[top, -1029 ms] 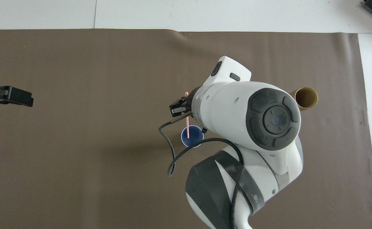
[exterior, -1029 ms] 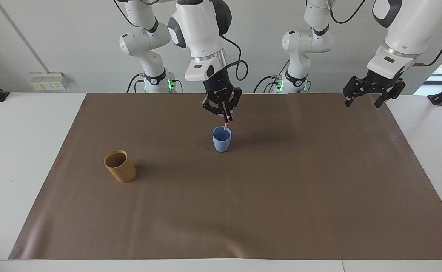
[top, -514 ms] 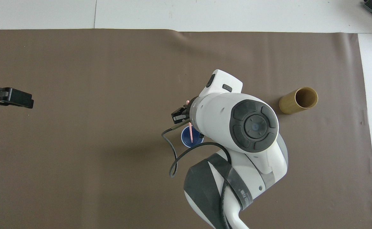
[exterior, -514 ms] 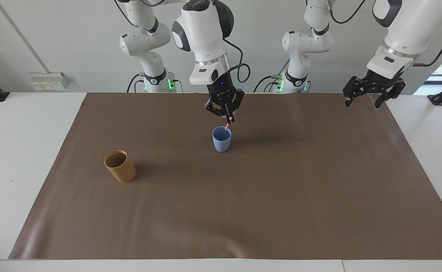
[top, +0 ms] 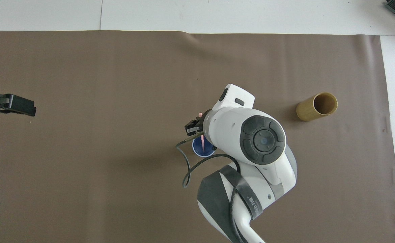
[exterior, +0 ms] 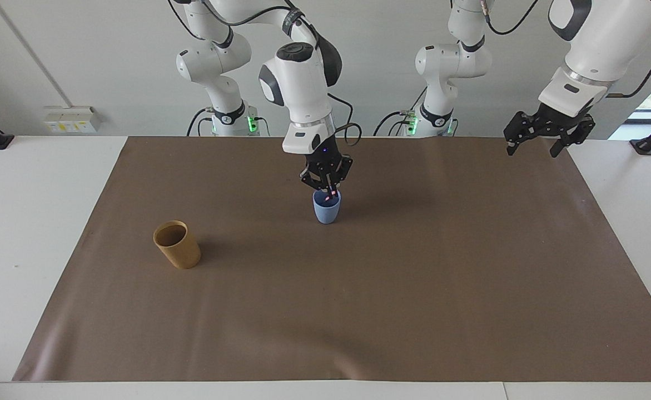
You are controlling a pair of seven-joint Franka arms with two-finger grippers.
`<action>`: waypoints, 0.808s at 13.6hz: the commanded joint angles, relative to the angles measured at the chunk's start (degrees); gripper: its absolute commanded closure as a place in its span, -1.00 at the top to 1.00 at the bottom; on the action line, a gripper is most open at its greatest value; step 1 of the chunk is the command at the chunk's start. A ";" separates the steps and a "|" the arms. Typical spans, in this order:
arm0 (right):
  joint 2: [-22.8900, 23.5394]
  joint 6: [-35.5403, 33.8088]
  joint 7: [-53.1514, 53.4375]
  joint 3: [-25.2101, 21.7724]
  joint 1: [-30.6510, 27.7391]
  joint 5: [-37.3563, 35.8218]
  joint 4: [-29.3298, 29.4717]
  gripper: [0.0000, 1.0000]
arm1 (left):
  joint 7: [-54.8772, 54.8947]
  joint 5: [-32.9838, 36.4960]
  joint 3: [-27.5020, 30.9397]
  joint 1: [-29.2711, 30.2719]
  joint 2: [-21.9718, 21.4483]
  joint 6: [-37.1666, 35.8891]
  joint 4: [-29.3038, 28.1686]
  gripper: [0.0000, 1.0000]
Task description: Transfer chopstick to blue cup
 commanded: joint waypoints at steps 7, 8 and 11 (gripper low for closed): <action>-0.83 -8.38 1.32 -0.67 -6.95 -1.32 7.22 1.00 | 0.12 -0.67 -0.71 0.99 -1.21 -0.80 -0.99 1.00; -1.10 -11.02 1.32 -0.76 -8.19 -1.32 9.07 1.00 | -0.14 -0.67 -0.71 0.99 -1.21 -0.79 -0.90 1.00; -3.20 -19.28 1.24 -1.03 -13.02 -1.32 12.51 1.00 | -0.14 -0.67 -0.71 0.82 -1.21 -0.79 -0.90 1.00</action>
